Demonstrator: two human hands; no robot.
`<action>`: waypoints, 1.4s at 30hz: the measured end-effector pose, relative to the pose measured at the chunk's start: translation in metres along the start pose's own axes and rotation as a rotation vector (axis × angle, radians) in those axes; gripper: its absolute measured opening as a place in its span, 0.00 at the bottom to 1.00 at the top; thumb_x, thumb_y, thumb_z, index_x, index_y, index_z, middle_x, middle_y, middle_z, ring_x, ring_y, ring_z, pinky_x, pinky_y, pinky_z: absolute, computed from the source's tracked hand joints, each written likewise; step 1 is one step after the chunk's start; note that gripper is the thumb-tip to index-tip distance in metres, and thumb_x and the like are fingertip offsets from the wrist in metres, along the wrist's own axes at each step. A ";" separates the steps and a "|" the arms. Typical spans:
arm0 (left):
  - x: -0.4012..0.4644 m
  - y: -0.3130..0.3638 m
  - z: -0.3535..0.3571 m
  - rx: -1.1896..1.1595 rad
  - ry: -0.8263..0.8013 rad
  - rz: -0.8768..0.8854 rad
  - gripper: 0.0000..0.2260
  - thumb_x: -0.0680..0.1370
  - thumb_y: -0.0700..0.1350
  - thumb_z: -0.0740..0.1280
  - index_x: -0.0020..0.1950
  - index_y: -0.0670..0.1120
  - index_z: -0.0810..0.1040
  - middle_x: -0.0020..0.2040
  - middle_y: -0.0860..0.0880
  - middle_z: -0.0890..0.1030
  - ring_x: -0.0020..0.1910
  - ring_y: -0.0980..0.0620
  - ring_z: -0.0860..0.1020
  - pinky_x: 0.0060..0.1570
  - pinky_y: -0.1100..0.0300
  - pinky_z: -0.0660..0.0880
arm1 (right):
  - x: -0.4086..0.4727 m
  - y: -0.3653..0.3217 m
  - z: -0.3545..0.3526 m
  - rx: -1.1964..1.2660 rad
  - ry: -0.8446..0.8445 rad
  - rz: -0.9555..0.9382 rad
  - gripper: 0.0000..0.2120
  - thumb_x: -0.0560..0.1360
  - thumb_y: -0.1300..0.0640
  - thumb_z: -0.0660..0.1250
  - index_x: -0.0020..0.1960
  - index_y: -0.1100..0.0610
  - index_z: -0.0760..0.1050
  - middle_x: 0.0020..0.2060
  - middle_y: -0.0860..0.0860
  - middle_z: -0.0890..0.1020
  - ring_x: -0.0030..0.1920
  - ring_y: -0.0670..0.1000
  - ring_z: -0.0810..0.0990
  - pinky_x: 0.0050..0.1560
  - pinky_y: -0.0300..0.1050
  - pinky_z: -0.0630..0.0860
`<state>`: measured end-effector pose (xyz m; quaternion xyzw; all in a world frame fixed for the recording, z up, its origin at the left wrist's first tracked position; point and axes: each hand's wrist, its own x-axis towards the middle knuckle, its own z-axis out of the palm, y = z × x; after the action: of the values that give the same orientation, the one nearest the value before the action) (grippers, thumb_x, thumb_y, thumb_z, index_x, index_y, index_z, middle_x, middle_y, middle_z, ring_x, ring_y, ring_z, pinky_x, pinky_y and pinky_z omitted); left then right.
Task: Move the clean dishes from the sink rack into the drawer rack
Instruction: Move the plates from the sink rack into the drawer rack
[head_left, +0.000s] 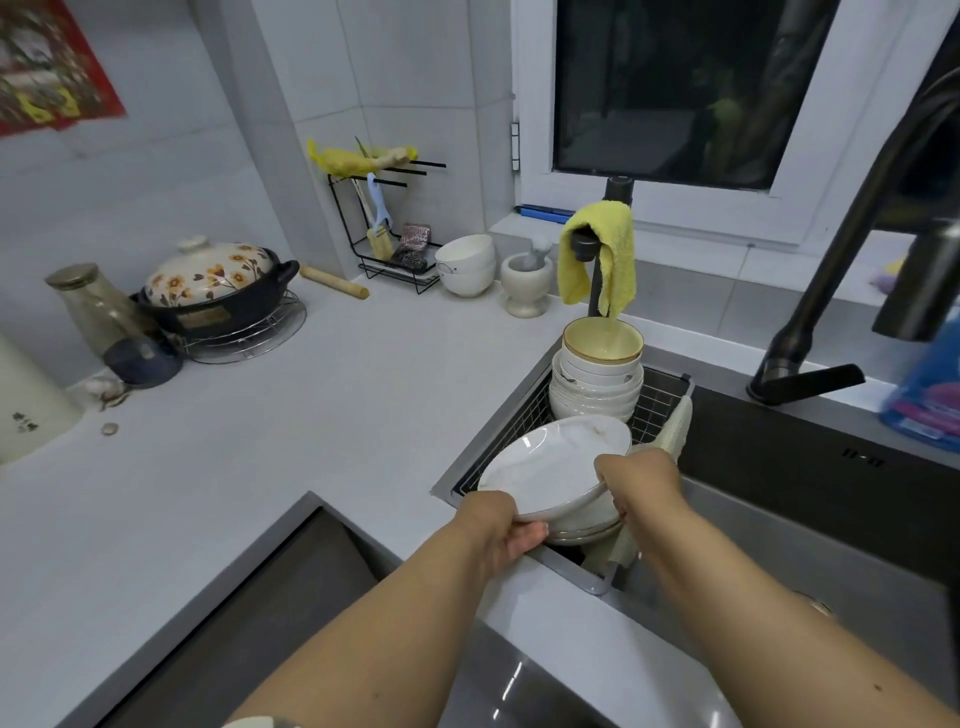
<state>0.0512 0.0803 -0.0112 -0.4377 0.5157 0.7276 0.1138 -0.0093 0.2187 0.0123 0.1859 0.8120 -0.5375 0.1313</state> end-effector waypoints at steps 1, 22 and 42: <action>-0.004 0.000 -0.004 -0.012 0.006 0.017 0.10 0.79 0.33 0.54 0.54 0.36 0.72 0.35 0.39 0.79 0.21 0.50 0.78 0.20 0.62 0.75 | -0.006 -0.003 0.000 -0.021 0.011 -0.061 0.08 0.67 0.63 0.63 0.32 0.57 0.65 0.25 0.52 0.68 0.27 0.52 0.66 0.29 0.38 0.61; -0.136 -0.060 -0.262 -0.180 0.477 0.326 0.09 0.82 0.44 0.58 0.47 0.43 0.75 0.35 0.45 0.78 0.28 0.50 0.75 0.24 0.61 0.76 | -0.225 -0.024 0.145 0.259 -0.512 -0.325 0.06 0.69 0.57 0.62 0.35 0.57 0.66 0.32 0.55 0.71 0.30 0.55 0.70 0.30 0.45 0.68; -0.339 -0.345 -0.540 -0.013 1.148 0.033 0.18 0.80 0.48 0.58 0.36 0.41 0.77 0.38 0.39 0.83 0.38 0.39 0.82 0.38 0.56 0.77 | -0.550 0.121 0.282 -0.063 -1.188 -0.228 0.06 0.74 0.60 0.62 0.40 0.62 0.72 0.28 0.55 0.71 0.24 0.53 0.70 0.26 0.43 0.68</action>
<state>0.7453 -0.1291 -0.0261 -0.7553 0.4973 0.3779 -0.1987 0.5412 -0.0868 0.0310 -0.2380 0.6301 -0.5358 0.5091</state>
